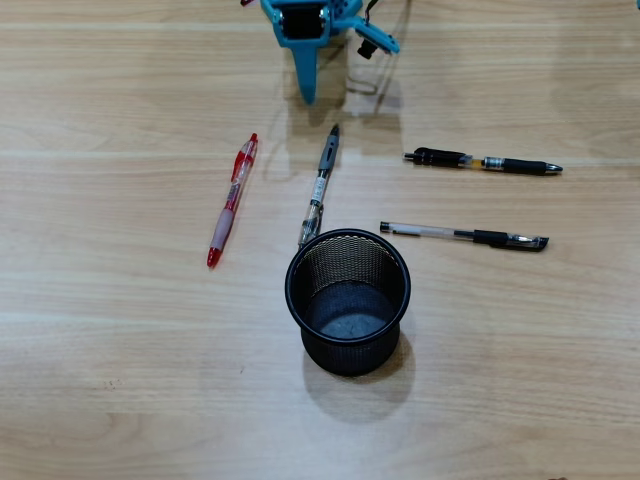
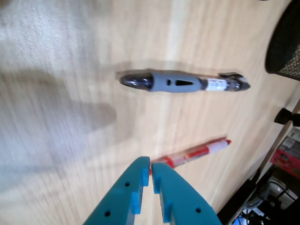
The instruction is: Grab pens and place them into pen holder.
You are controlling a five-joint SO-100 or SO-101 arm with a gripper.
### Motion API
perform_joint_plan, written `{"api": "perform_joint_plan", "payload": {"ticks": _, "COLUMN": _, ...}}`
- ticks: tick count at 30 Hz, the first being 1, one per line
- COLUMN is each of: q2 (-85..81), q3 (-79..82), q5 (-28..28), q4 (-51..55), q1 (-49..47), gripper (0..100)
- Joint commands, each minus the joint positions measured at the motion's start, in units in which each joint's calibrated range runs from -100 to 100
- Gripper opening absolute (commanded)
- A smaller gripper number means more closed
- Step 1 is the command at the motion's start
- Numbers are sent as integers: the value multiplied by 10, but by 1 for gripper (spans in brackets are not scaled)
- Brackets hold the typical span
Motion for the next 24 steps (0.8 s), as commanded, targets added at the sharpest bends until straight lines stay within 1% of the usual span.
{"api": "perform_joint_plan", "payload": {"ticks": 1, "q2": 114, "q3": -130, "q5": -2, "q4": -4, "q1": 6, "gripper": 2}}
{"api": "perform_joint_plan", "payload": {"ticks": 7, "q2": 268, "q3": -286, "q5": -2, "q4": 2, "q1": 6, "gripper": 2}}
{"api": "perform_joint_plan", "payload": {"ticks": 15, "q2": 400, "q3": -459, "q5": -4, "q4": 2, "q1": 4, "gripper": 2}}
{"api": "perform_joint_plan", "payload": {"ticks": 20, "q2": 474, "q3": -568, "q5": -55, "q4": 5, "q1": 4, "gripper": 2}}
{"api": "perform_joint_plan", "payload": {"ticks": 24, "q2": 525, "q3": -632, "q5": -81, "q4": 44, "q1": -7, "gripper": 2}}
